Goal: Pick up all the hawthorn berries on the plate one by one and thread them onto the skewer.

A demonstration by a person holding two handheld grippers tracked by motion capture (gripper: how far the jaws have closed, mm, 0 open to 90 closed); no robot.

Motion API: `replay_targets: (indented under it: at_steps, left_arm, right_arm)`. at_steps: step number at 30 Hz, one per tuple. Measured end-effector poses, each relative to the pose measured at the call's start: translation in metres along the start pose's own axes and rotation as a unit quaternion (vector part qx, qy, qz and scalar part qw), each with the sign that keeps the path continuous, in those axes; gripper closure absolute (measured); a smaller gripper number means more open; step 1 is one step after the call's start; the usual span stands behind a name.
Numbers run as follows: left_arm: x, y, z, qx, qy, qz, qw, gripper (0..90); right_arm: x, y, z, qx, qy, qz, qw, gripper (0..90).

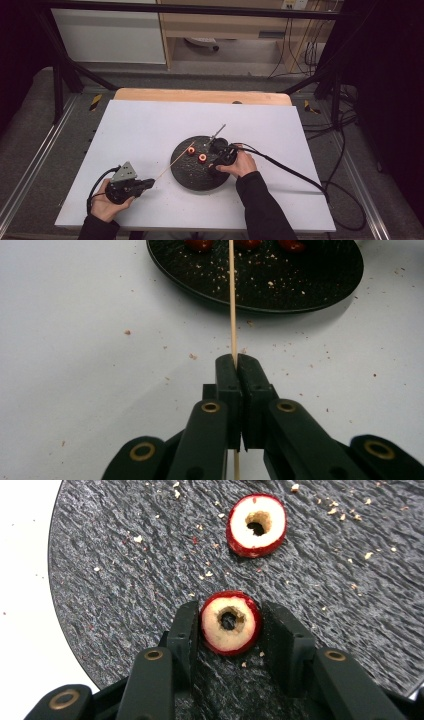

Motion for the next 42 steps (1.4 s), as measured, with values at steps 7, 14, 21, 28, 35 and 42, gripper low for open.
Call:
replay_targets:
  at_steps: [7,14,21,28,35,42]
  left_arm:
    - [-0.001,0.001,0.002,-0.001,0.000,0.002,1.0000,88.6]
    - [-0.002,0.003,0.004,-0.003,-0.001,0.006,1.0000,88.6]
    - [-0.002,0.005,0.007,-0.004,-0.001,0.009,1.0000,88.6]
    - [-0.003,0.007,0.008,-0.007,-0.004,0.012,0.9999,88.6]
    - [-0.004,0.010,0.010,-0.009,-0.007,0.015,0.9998,88.6]
    - [-0.005,0.011,0.011,-0.011,-0.013,0.021,0.9996,88.6]
  right_arm:
    - [-0.001,-0.021,0.000,-0.002,0.037,0.044,0.9984,60.7]
    - [0.001,-0.041,0.002,-0.005,0.098,0.106,0.9895,60.9]
    - [0.016,-0.048,0.009,-0.016,0.157,0.173,0.9722,61.0]
    - [0.026,-0.051,0.007,-0.029,0.187,0.232,0.9543,61.0]
    - [0.033,-0.050,0.000,-0.038,0.240,0.328,0.9131,61.0]
    - [0.032,-0.048,-0.003,-0.043,0.285,0.395,0.8724,61.1]
Point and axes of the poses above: each handheld gripper's, and its own axes: y roughly forward along the jaws, x roughly out of its underside, z roughly to its right, the point moved 4 cm from there along y, roughly forward along the jaws, and after that the axes turned 6 degrees about x, right-handed, at the moved point
